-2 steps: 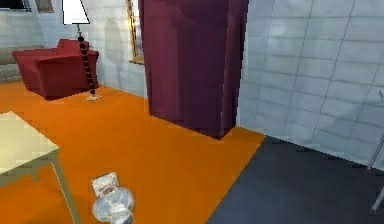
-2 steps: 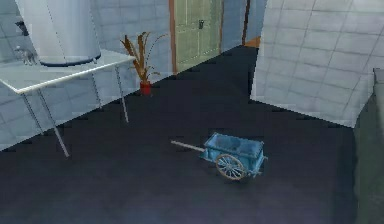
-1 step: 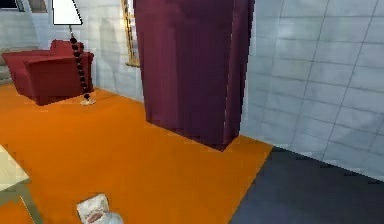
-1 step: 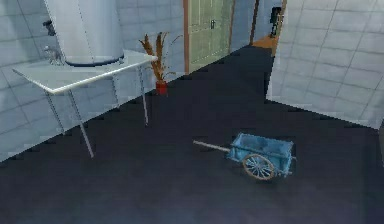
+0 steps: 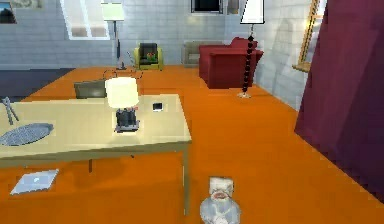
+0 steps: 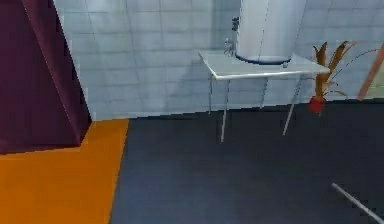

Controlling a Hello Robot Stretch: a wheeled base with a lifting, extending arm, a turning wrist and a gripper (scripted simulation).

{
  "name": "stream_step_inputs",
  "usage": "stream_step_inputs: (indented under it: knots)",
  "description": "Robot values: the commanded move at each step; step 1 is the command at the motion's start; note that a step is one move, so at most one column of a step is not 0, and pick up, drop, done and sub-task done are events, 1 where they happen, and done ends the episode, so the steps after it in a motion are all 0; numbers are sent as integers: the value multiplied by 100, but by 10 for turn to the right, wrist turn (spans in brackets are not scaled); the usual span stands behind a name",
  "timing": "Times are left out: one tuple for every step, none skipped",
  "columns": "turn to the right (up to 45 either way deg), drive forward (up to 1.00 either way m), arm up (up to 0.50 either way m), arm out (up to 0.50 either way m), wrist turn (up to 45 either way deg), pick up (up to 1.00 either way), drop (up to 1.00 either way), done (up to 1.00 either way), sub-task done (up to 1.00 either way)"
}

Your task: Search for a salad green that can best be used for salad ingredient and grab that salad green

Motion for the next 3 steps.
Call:
stream_step_inputs:
  knots:
    - [-270,0,0,0,0,0,0,0,0]
    - [0,45,0,0,0,0,0,0,0]
    - [-450,0,0,0,0,0,0,0,0]
